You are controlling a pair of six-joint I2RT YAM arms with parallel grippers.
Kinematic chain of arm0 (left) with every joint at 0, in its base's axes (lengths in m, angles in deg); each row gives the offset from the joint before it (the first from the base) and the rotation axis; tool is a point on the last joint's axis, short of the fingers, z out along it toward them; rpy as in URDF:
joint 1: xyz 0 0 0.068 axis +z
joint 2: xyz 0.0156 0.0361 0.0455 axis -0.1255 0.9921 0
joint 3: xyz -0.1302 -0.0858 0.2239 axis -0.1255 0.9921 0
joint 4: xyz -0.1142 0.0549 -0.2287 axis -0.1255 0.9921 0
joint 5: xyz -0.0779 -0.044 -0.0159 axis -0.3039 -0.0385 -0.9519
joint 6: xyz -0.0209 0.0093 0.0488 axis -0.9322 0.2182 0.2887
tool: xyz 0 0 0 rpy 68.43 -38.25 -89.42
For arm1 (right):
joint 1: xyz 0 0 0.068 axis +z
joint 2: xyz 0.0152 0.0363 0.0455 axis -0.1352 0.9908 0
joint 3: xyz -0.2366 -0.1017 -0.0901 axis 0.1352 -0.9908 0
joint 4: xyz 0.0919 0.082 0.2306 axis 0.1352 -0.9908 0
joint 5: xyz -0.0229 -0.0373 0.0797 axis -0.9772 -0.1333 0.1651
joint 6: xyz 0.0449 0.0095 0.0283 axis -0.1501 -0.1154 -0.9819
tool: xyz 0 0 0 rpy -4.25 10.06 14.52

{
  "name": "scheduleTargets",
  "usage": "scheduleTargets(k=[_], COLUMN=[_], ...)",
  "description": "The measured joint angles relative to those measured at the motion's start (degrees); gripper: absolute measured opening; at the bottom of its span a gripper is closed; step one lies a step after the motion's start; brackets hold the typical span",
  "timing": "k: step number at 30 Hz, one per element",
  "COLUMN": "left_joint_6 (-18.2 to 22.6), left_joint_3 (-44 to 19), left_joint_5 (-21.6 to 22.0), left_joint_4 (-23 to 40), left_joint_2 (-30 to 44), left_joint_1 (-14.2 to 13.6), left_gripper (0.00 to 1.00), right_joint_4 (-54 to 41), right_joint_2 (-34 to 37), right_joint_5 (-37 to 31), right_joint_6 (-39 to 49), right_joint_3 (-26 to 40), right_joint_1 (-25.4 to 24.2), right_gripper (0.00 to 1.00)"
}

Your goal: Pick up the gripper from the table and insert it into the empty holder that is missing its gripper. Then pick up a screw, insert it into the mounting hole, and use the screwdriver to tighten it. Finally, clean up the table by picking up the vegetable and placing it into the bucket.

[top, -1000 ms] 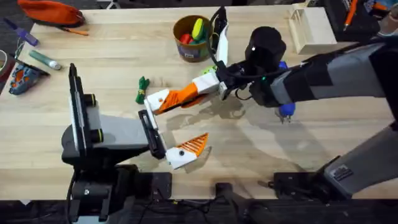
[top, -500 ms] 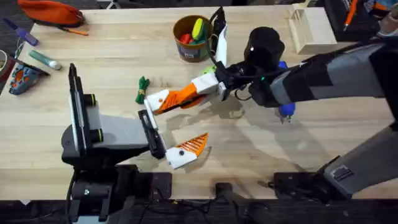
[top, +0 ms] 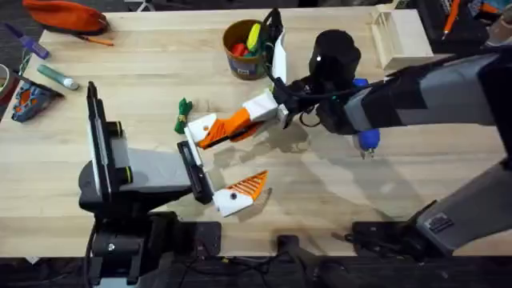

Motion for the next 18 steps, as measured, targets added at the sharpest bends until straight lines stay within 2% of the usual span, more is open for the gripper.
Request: scheduleTargets(k=[18], left_joint_6=[0.20], left_joint_3=[0.00], left_joint_5=[-0.19], left_joint_4=[0.02], left_joint_2=[-0.01], left_joint_1=[0.00], left_gripper=[0.985], right_joint_4=[-0.30], right_joint_2=[0.00], right_joint_5=[0.69], right_joint_6=[0.80], right_joint_3=[0.16], right_joint_1=[-2.40], right_gripper=[0.008])
